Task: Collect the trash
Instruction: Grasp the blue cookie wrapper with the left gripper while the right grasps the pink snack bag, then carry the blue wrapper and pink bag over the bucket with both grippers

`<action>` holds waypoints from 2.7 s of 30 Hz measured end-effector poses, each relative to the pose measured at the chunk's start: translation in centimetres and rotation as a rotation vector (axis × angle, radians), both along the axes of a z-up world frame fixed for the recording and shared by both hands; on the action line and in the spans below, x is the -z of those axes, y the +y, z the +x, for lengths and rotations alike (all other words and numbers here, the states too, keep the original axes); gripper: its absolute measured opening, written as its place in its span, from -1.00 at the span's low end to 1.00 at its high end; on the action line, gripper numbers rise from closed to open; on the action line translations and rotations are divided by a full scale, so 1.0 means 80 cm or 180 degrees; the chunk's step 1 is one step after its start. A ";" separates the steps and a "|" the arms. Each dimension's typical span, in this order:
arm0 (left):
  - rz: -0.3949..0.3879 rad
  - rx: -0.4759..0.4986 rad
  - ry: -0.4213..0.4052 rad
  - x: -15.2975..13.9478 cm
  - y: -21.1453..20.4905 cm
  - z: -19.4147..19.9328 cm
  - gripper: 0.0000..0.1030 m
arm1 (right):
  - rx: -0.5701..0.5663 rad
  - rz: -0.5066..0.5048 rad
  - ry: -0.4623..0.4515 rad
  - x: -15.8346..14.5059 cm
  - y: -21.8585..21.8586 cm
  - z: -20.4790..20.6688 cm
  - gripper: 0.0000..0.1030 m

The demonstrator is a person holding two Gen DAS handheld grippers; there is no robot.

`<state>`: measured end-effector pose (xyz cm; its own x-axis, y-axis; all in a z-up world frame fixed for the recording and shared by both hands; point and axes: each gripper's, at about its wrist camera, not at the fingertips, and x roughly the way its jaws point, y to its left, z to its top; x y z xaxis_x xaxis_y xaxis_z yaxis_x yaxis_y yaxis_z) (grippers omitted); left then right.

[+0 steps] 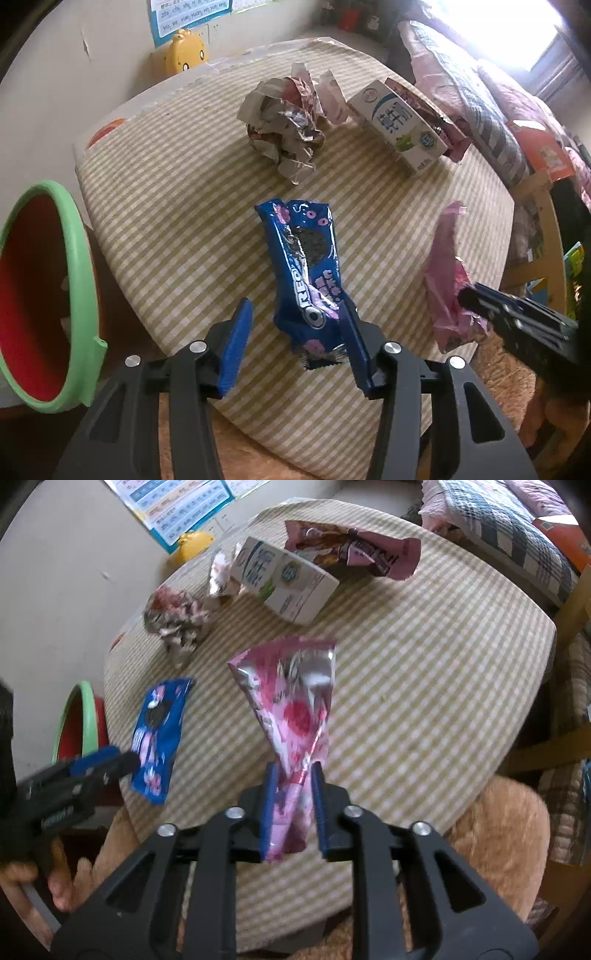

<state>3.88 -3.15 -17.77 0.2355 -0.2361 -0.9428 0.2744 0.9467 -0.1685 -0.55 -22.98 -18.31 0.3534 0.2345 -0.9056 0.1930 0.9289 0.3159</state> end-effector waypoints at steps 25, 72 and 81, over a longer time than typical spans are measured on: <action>0.0334 0.0285 0.0141 0.027 -0.032 0.003 -0.81 | 0.0068 0.0080 0.0094 -0.001 -0.009 0.002 0.08; -0.0005 -0.0779 -0.0954 -0.124 0.109 -0.003 -1.00 | -0.0311 0.0660 -0.0921 -0.151 0.054 0.039 -0.87; 0.0336 -0.1260 -0.1022 -0.123 0.142 -0.026 -1.00 | -0.0797 0.0823 -0.1200 -0.159 0.085 0.062 -0.87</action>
<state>1.80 8.17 -7.97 0.5689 0.0222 -0.8221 -0.0860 0.9958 -0.0326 4.43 -16.15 -5.62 0.5483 0.5528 -0.6276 -0.1966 0.8146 0.5458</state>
